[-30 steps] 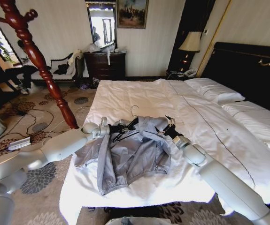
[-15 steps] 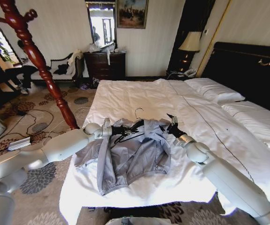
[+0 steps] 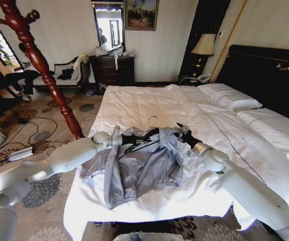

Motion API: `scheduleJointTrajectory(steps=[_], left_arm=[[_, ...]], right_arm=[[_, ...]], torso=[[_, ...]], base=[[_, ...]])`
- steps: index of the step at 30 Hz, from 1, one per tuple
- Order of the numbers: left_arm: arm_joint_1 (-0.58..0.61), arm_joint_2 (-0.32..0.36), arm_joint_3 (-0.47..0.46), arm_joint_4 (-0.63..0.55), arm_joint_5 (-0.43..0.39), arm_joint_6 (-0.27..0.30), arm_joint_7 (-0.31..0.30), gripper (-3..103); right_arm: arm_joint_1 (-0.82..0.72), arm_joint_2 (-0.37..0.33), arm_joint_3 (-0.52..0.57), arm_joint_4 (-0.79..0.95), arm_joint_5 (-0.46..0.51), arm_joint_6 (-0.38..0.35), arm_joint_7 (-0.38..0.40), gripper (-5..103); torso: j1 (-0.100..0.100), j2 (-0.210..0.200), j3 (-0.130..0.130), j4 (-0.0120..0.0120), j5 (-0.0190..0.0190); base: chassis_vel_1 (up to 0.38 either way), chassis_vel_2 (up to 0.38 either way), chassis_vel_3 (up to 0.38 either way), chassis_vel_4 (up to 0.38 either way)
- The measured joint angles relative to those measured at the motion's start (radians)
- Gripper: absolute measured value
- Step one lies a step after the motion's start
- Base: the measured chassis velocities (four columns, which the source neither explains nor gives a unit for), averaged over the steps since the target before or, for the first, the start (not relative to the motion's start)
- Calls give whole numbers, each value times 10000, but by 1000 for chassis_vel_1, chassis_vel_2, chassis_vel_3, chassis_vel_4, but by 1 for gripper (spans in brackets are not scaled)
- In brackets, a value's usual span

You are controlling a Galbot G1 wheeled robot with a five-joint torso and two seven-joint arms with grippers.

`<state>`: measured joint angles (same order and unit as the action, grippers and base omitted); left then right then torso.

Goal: Pick up the clothes from the bed and hang them on the clothes hanger.

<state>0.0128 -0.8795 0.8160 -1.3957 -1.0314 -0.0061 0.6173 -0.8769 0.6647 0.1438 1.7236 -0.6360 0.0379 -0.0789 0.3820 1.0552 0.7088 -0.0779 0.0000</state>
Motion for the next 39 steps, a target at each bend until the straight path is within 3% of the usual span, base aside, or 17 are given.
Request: scheduleJointTrajectory(steps=[2, 7, 19, 20, 22, 25, 32, 34, 35, 39], left_arm=[[-4, -12, 0, 5, 12, -15, 0, 15], [-21, -55, -13, 100, 130, -98, 4, 15], [86, -43, -345, 84, 98, -107, -401, 14], [114, -20, -483, 86, 58, -113, -511, 24], [140, 25, -545, 80, 33, -100, -565, 24], [150, 145, -793, 47, -78, 0, -839, 41], [224, 449, -1028, -75, -164, 33, -939, 62], [328, 624, -1134, -274, -161, 33, -979, 74], [382, 711, -1195, -361, -158, 33, -991, 74], [735, 1221, -1603, -743, -156, 33, -1043, 89]], right_arm=[[-9, -17, 0, 0, -28, 21, -11, 49], [-6, -6, 15, -17, -87, 43, 27, 22], [-17, 244, 13, -258, -162, 47, 698, 19], [-23, 257, 9, -309, -220, 36, 743, 16], [-32, 269, 10, -345, -241, -2, 794, 16], [-55, 299, 7, -410, -275, -112, 886, 15], [-52, 364, -19, -511, -184, -393, 1084, 15], [-49, 390, -23, -552, 48, -652, 1194, 15], [-53, 403, -24, -574, 167, -766, 1255, 15], [-124, 487, -47, -632, 796, -1299, 1538, 15]], torso=[[-1, 0, 0, 0, -1], [0, 0, 0, 0, 0], [-1, 0, 0, 1, -2], [-1, 0, -1, 0, 0], [-1, -1, 2, -2, 0], [-1, 0, 1, 0, 0], [-2, 0, 1, 0, -1], [-2, 0, 1, 0, -1], [-2, 0, 1, -1, -2], [-2, 0, 0, -3, -2]], base=[[0, 0, 0, 0], [0, 0, 0, 0], [0, 0, 0, 0], [0, 0, 0, 0], [0, 0, 0, 0], [0, 0, 0, 0], [0, 0, 0, 0], [0, 0, 0, 0], [0, 0, 0, 0], [0, 0, 0, 0]])
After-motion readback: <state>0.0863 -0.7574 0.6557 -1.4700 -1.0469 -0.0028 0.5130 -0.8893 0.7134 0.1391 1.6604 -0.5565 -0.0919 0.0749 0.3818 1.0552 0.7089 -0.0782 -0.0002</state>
